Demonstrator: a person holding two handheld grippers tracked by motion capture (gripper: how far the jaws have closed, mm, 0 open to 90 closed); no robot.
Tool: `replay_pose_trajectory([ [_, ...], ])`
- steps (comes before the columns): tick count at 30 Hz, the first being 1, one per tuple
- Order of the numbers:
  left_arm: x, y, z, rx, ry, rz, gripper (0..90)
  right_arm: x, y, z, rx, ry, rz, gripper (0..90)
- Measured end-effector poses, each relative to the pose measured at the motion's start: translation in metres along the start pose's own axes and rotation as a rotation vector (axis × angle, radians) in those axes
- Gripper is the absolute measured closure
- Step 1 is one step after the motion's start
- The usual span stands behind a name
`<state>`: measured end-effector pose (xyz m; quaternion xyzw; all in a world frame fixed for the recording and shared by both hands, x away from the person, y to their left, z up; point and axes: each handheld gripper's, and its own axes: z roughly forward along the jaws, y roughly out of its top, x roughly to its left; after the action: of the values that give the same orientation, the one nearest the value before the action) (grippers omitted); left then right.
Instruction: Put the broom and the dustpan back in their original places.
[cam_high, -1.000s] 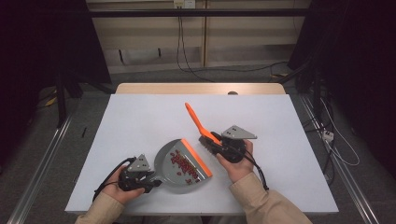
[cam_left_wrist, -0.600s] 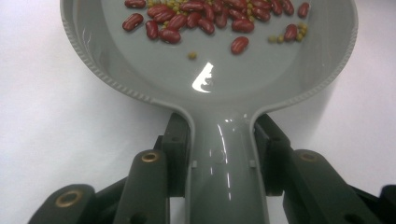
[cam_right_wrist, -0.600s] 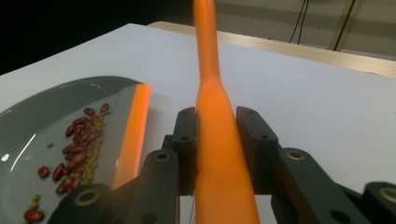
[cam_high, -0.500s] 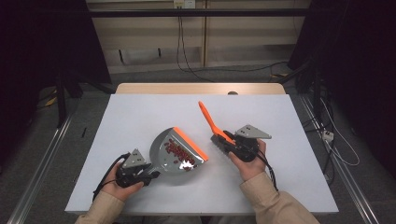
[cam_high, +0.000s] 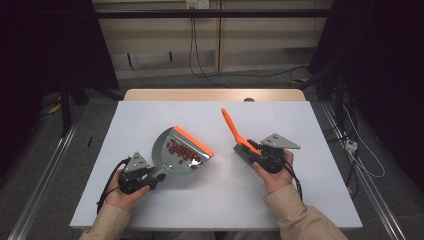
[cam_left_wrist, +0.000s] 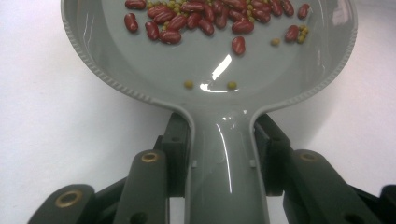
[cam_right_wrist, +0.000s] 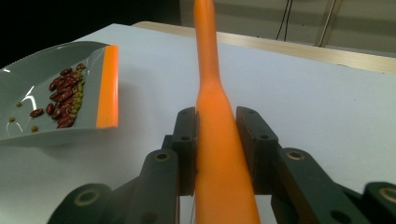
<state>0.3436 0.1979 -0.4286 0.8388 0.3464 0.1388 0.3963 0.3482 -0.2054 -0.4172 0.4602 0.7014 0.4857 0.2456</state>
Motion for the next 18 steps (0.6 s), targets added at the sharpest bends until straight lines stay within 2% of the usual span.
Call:
replay_pose_trajectory([
  [18,0.026,-0.004,0.006,0.009,0.133,-0.104,63.2,-0.013,-0.004,-0.005,-0.006,-0.035,0.028,70.9],
])
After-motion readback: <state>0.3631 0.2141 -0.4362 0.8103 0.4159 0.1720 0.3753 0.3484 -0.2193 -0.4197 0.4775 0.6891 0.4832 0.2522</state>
